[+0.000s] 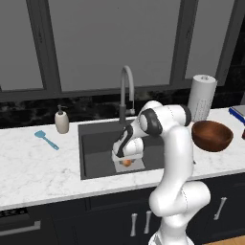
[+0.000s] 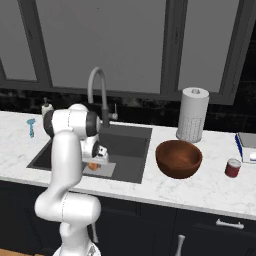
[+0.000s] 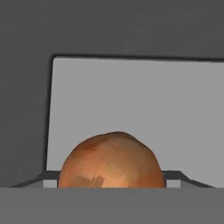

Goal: Pick the onion from the sink and place it in the bowl. Then pick the bowl and place it in the microwave. Then close the microwave door and press the start button.

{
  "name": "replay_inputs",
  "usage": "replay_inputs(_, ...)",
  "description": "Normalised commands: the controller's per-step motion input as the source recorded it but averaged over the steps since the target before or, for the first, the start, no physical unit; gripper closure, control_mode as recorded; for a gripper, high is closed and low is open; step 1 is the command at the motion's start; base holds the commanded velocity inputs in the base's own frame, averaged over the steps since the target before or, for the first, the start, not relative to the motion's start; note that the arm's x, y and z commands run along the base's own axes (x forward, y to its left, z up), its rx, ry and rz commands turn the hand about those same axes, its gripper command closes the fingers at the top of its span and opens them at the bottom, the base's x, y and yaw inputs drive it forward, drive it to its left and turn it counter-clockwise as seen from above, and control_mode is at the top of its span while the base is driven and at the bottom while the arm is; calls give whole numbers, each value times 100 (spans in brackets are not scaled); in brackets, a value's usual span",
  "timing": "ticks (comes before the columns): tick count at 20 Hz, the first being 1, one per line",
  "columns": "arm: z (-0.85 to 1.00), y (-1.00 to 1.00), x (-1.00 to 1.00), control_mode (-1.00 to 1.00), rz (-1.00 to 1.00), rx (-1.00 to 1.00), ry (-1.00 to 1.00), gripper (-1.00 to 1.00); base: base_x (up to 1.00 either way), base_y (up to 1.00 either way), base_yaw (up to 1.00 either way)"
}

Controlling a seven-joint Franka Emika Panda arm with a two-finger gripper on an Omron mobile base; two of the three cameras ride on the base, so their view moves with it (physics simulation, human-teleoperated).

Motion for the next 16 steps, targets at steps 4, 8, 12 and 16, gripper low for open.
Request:
replay_inputs(4,88,-7,-53,-100,-4,0,-12,100,0,0,0)
replay_inputs(8,99,-11,-47,-100,-4,0,-4,100,0,0,0)
replay_inputs(12,100,0,-39,-100,-2,0,0,100,0,0,0)
replay_inputs(16,100,0,-37,-100,-1,0,0,100,0,0,0)
